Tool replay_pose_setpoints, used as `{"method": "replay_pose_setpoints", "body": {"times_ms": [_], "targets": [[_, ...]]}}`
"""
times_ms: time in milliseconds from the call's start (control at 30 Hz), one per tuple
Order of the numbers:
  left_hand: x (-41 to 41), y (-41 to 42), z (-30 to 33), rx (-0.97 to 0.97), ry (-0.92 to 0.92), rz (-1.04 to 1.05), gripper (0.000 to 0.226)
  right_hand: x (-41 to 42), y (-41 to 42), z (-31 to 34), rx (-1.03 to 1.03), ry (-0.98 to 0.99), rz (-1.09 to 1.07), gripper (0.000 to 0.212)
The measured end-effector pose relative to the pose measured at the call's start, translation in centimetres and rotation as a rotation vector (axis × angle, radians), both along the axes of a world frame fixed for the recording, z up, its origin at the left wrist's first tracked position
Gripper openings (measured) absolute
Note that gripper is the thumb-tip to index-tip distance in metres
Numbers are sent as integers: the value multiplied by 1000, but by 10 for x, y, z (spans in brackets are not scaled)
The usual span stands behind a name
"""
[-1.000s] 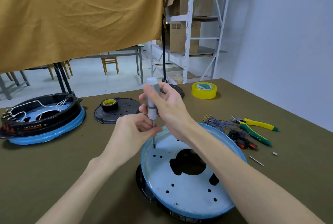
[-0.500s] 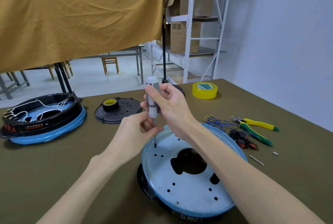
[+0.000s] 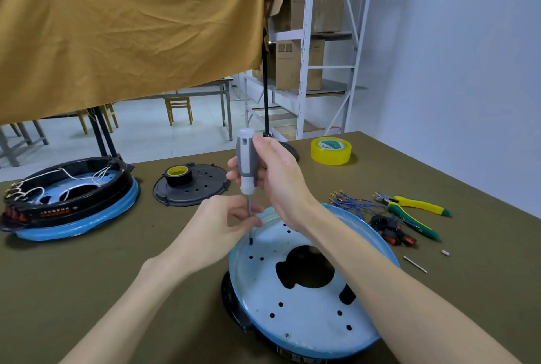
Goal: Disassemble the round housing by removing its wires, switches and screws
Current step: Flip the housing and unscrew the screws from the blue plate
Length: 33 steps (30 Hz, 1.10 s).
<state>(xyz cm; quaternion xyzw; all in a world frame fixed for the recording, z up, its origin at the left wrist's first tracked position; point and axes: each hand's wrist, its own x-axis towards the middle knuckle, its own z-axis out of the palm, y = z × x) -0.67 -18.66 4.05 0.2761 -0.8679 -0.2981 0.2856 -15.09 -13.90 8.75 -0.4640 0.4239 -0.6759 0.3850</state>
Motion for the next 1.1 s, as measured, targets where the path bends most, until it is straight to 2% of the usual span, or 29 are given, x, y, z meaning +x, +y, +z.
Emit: {"method": "replay_pose_setpoints", "body": {"times_ms": [100,133,200,233,333,367,433,500,633,700,767,833,900,933,1000,1100], "targets": [[-3,4,-1,-36,36,117,12,0,1,2,-10,-1,21,58],[-5,6,-3,-59,49,150,21,-1,2,3,-24,19,10,59],[-7,7,-6,-77,73,182,34,-3,4,3,-68,71,-28,48],[-7,5,-6,-71,70,178,34,-3,4,3,-93,94,-47,41],[-4,4,-1,-16,-28,50,11,-3,2,1,-132,121,-65,28],[-3,4,-1,4,-61,1,12,-3,2,2,-123,109,-62,26],[-1,3,-2,5,-65,-4,12,-4,3,5,-93,78,-46,31],[-3,4,-3,-50,-12,81,4,-7,3,6,-87,58,-22,33],[-7,5,-10,-88,41,176,22,-8,3,1,-156,180,-140,27],[-10,5,-12,-78,53,181,21,-9,3,2,-187,239,-217,24],[-9,3,-12,13,-13,197,23,-14,6,6,-178,376,-275,24],[-3,-3,-10,175,-253,182,43,-20,10,13,-123,552,-317,23],[3,-6,-8,350,-481,116,44,-26,16,19,-37,705,-322,22],[5,-5,-10,441,-514,99,39,-30,19,21,6,768,-325,22],[4,2,-14,545,-459,125,29,-36,26,25,62,828,-344,22],[1,12,-19,499,-344,195,27,-43,41,27,95,755,-325,22]]}}
